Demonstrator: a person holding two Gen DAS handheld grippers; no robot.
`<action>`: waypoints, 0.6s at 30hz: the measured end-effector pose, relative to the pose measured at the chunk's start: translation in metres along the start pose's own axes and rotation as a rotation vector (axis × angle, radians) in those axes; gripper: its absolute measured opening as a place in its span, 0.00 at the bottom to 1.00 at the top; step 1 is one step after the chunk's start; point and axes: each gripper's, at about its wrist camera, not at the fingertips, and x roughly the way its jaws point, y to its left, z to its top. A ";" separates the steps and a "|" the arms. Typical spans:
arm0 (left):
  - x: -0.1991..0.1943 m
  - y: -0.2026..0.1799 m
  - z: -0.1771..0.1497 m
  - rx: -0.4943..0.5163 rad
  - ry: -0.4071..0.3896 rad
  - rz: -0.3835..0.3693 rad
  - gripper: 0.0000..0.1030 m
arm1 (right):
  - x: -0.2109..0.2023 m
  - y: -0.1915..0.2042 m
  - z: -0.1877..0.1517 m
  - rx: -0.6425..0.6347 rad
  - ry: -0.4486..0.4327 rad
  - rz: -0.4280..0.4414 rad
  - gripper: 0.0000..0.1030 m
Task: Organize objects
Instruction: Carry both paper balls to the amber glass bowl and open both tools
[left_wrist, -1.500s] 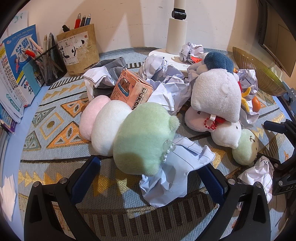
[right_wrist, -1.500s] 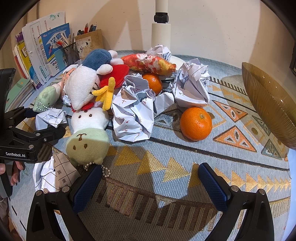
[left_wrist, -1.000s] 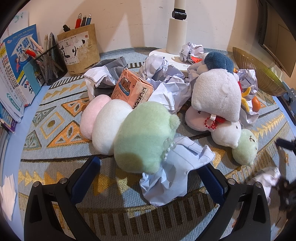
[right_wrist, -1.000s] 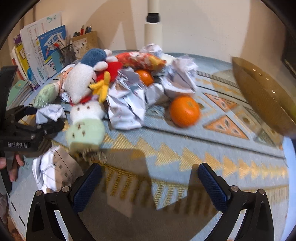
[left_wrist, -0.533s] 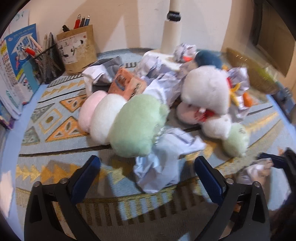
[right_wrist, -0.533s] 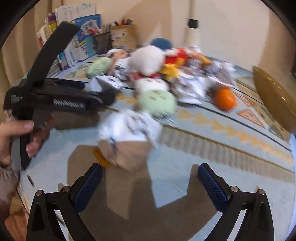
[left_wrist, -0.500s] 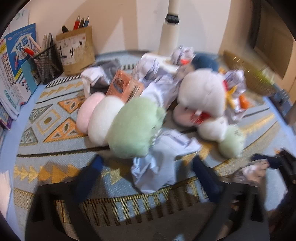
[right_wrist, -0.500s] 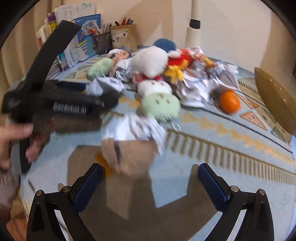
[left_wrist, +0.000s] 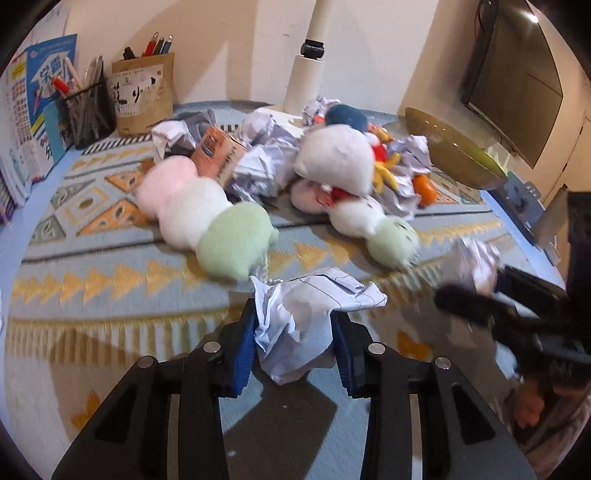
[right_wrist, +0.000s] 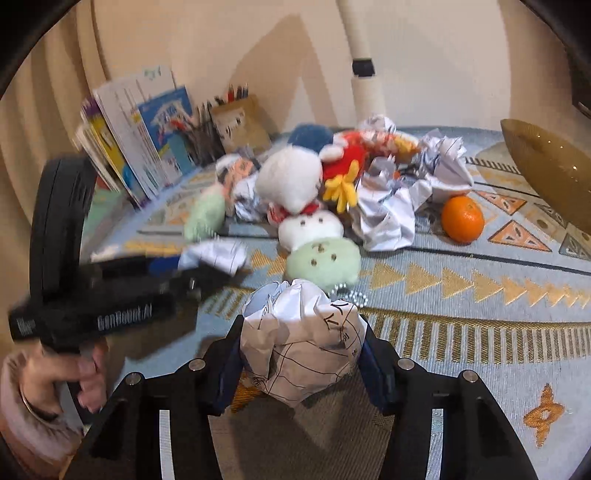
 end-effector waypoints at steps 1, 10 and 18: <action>-0.003 -0.004 0.000 -0.001 0.003 -0.007 0.33 | -0.005 -0.004 -0.002 0.011 -0.013 0.012 0.53; -0.001 -0.074 0.062 0.096 -0.023 -0.034 0.33 | -0.050 -0.060 0.035 0.063 -0.084 0.026 0.53; -0.003 -0.087 0.117 0.123 -0.066 -0.016 0.33 | -0.085 -0.134 0.083 0.077 -0.135 -0.075 0.53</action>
